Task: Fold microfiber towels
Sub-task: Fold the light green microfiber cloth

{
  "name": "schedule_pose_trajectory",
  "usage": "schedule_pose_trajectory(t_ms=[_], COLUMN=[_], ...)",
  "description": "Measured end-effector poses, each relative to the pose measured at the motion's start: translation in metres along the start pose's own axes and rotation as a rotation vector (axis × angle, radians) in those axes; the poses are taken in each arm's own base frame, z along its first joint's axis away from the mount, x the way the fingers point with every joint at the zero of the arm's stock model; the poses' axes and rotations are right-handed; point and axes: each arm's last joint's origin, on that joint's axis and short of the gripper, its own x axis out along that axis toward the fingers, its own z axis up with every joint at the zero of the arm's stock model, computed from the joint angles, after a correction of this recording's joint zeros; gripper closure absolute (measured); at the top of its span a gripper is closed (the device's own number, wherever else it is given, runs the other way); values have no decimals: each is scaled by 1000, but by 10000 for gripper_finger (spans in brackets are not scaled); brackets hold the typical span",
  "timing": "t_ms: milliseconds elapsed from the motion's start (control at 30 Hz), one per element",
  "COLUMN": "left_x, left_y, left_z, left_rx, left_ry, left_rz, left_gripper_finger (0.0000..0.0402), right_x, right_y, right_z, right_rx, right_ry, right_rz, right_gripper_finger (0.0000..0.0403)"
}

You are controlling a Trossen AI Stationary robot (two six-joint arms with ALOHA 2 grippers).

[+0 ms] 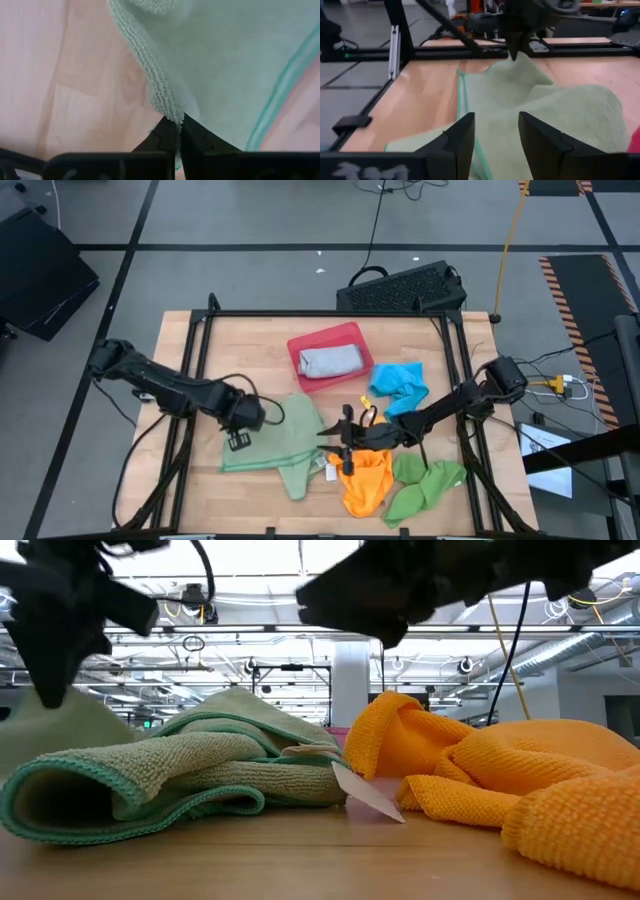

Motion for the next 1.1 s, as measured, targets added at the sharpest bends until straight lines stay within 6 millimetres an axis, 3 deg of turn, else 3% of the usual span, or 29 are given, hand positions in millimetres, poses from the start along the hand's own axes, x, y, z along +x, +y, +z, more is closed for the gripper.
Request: schedule_pose_trajectory(t_ms=[167,433,600,800,1100], left_x=[-13,-25,-28,-28,-29], left_y=[-18,-41,-48,-53,-63], left_z=[-5,-21,-28,-34,-39], left_rx=[29,101,129,161,218], left_ry=[-84,-151,-174,-182,-250], left_rz=[14,-2,-2,-7,-23], left_gripper_finger=[391,396,386,396,396], right_x=[24,76,113,157,188], right_y=[-14,-33,-43,-61,-74], right_z=[21,49,55,47,39], right_rx=[40,-45,-118,-188,-264], right_ry=[-41,-68,-45,-4,-33], right_rz=[19,85,213,315,422], right_gripper_finger=[206,124,128,153,161])
